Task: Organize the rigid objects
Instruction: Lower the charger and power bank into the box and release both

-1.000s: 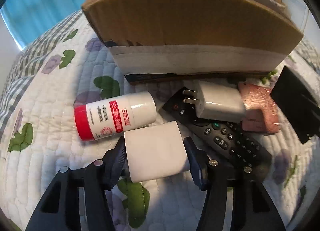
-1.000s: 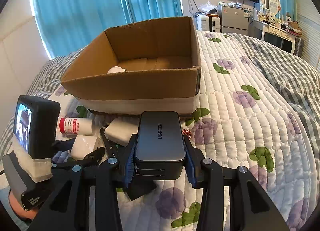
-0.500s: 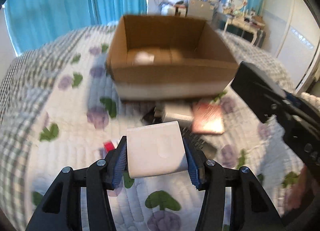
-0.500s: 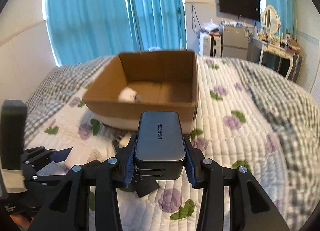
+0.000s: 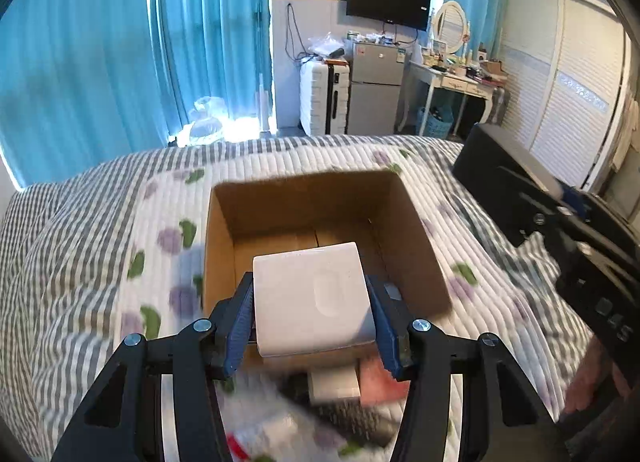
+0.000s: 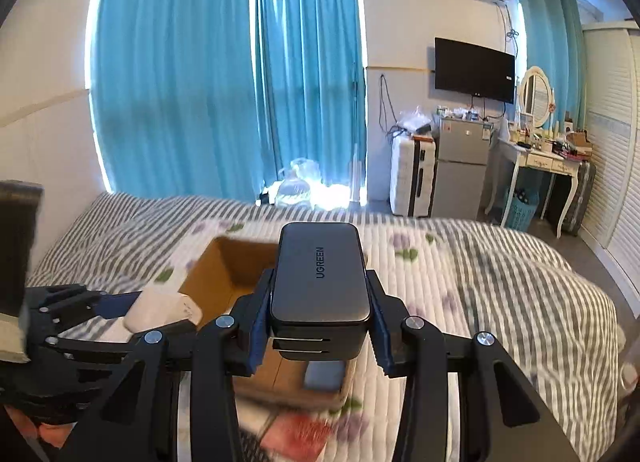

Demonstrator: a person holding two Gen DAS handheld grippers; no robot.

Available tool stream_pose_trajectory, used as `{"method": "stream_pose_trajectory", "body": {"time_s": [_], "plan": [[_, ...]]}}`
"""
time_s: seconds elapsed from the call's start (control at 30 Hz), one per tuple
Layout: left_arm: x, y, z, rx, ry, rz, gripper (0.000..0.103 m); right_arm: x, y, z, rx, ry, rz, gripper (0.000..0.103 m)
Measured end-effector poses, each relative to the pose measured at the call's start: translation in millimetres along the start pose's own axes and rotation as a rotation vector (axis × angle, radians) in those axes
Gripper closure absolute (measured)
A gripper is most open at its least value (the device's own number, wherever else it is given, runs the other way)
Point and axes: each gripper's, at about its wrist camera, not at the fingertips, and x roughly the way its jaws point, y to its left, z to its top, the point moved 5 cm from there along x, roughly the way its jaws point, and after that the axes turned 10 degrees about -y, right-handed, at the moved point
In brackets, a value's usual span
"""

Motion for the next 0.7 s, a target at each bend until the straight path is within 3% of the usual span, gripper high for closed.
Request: {"method": "stream_pose_trajectory", "body": {"time_s": [0.17,0.4,0.57,0.63,0.7], "plan": [[65.4,-3.0,1.9,0.000,0.081,0.014,0.049,45.1,-12.5,9.2,0.008,0.001,-0.004,0.061],[123.3,-10.9,-30.0,0.007,0.171,0.000,0.049,102.0,-30.0,-15.9,0.021,0.056,0.005,0.062],[129.2,-17.9,-44.0,0.013,0.185,-0.017,0.044,118.1,-36.7,-35.4,0.021,0.087,0.010,0.062],[122.0,-16.8,-40.5,0.015,0.164,-0.022,0.026,119.5,-39.2,-37.3,0.019,0.090,0.006,0.062],[109.3,-12.9,-34.3,0.023,0.131,0.001,0.026,119.2,-40.8,-37.0,0.018,0.089,-0.002,0.062]]}}
